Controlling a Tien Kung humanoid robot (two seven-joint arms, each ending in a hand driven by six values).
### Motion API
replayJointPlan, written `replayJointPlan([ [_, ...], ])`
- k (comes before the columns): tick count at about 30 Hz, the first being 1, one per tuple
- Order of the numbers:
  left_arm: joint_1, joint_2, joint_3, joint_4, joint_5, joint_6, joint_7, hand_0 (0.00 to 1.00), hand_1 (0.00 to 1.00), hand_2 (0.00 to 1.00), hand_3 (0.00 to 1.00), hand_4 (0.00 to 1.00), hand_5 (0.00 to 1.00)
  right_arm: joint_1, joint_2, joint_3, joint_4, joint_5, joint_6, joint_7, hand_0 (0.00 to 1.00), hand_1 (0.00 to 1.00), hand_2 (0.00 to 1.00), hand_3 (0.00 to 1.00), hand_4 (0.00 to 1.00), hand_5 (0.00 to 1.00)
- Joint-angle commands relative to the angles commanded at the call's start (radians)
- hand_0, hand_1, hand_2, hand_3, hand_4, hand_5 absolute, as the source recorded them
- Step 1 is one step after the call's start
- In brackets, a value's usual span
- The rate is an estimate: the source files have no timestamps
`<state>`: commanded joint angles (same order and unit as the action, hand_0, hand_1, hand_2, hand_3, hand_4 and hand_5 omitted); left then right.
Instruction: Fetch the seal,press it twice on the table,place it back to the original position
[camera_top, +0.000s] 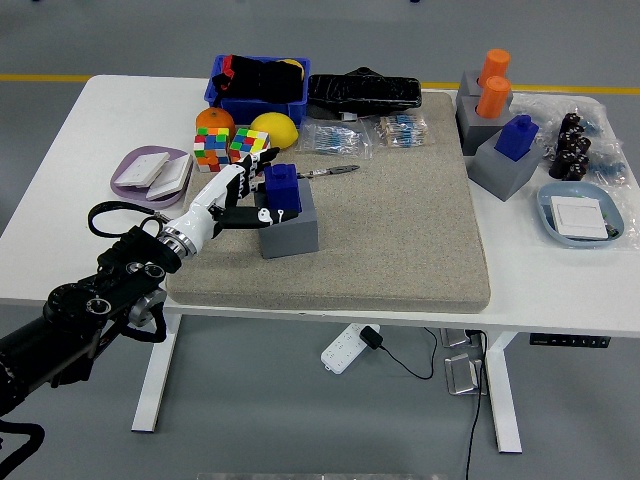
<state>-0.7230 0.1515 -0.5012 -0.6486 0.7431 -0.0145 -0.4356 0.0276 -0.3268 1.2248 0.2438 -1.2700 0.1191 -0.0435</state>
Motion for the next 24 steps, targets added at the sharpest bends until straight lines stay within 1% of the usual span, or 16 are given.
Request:
replayJointPlan([
  [4,0.002,0.001,-0.008,-0.001,-0.003,-0.002,0.0,0.998,0.998,0.998,0.998,0.998,0.324,-0.001,0.001,0.0,0.0,0.001,0.0,0.0,0.768,0.675,0.65,0.616,0.795,0.486],
  [5,0.003,0.002,-0.008,-0.002,-0.004,-0.003,0.001,0.998,0.998,0.998,0.998,0.998,0.345,-0.001,0.001,0.0,0.0,0.001,0.0,0.0,0.768,0.675,0.649,0.616,0.795,0.486],
  [14,0.001,0.004,-0.013,-0.012,-0.012,-0.002,0.0,0.998,0.998,0.998,0.998,0.998,0.362,-0.002,0.002,0.002,-0.001,0.0,0.001,0.0,0.768,0.675,0.65,0.615,0.795,0.485],
  [19,0.0,0.006,-0.018,-0.023,-0.026,0.003,-0.005,0.998,0.998,0.998,0.998,0.998,0.365,-0.001,0.001,0.005,0.0,0.0,0.0,0.0,0.768,0.675,0.65,0.616,0.795,0.485],
  [24,-0.002,0.01,-0.032,-0.045,-0.037,0.005,-0.005,0.998,0.998,0.998,0.998,0.998,0.369,-0.005,0.003,0.005,-0.002,-0.002,0.0,-0.001,0.768,0.675,0.65,0.616,0.796,0.485],
])
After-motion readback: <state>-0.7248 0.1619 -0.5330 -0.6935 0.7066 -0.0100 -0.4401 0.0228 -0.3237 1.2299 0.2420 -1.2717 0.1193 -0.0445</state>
